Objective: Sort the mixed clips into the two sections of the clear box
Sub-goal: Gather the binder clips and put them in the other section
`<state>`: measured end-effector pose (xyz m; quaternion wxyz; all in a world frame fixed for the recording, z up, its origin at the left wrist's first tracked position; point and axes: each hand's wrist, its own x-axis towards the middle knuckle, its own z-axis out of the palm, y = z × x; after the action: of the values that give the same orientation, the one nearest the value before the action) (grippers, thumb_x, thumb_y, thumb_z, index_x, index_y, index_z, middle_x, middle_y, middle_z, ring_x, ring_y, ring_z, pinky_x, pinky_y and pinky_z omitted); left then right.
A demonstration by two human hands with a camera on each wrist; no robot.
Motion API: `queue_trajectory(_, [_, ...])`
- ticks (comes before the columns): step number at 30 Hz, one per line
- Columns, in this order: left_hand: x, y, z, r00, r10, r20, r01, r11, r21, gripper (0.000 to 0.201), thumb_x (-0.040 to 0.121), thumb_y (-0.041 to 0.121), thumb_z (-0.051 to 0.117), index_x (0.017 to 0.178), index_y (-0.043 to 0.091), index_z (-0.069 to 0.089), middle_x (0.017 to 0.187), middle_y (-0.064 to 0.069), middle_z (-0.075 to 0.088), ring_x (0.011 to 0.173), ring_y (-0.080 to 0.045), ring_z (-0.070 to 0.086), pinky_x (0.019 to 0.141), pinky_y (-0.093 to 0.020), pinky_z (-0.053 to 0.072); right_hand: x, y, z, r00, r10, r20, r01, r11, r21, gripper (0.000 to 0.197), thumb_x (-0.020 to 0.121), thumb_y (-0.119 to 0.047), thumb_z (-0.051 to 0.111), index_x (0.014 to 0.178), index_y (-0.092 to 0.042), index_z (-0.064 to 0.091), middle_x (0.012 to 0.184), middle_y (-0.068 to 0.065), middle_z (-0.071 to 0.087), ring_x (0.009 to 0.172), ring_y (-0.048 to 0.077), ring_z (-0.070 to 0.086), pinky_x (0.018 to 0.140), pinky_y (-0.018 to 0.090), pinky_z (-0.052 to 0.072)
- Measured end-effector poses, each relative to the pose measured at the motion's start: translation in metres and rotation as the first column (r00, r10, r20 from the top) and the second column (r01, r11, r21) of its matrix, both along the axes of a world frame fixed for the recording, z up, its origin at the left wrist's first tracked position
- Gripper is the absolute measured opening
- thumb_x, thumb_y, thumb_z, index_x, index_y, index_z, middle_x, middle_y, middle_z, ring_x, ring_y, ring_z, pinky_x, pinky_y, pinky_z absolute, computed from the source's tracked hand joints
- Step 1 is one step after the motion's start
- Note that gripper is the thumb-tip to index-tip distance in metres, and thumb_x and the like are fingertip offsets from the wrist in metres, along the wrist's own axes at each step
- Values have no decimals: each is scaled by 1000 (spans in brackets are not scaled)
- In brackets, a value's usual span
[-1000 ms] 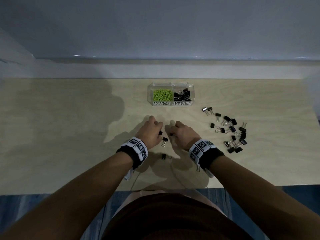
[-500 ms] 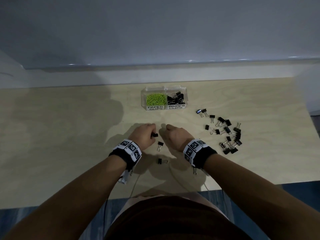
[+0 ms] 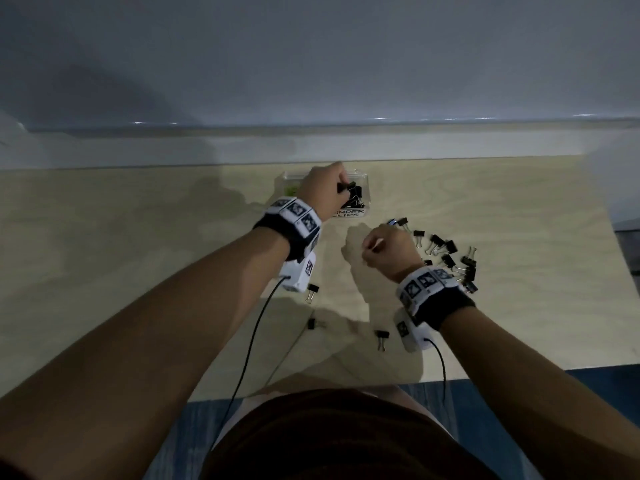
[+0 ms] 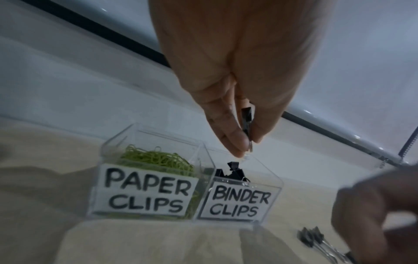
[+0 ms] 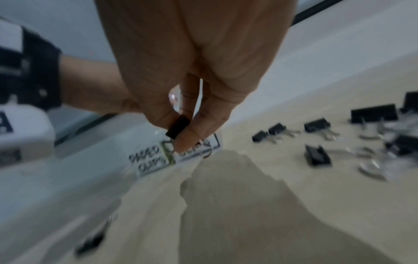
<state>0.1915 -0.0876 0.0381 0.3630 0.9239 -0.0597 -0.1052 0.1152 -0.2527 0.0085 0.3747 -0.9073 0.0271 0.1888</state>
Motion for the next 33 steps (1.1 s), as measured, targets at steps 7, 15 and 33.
queue_trajectory(7, [9, -3, -3, 999, -29, 13, 28, 996, 84, 23, 83, 15, 65, 104, 10, 62, 103, -13, 67, 94, -29, 63, 84, -39, 52, 77, 12, 20, 956, -118, 270, 92, 990, 105, 5, 73, -4, 66, 72, -9, 65, 78, 6, 67, 68, 21, 66, 69, 38, 58])
queue_trajectory(15, [-78, 56, -27, 952, -284, -115, 305, 921, 243, 26, 87, 10, 58, 112, 18, 62, 114, 0, 60, 97, -14, 55, 88, -26, 45, 49, 16, 11, 924, 265, 276, -236, 962, -135, 22, 79, -2, 62, 93, -19, 64, 101, 2, 60, 85, 12, 58, 80, 24, 51])
queue_trajectory(33, [-119, 56, -55, 854, -505, -123, 515, 787, 339, 24, 93, 30, 51, 110, 14, 57, 110, -4, 51, 102, -22, 43, 89, -32, 38, -112, -57, -38, 597, 784, 170, -710, 615, -344, 37, 68, -1, 75, 102, -10, 65, 111, 10, 64, 87, 30, 65, 57, 33, 58])
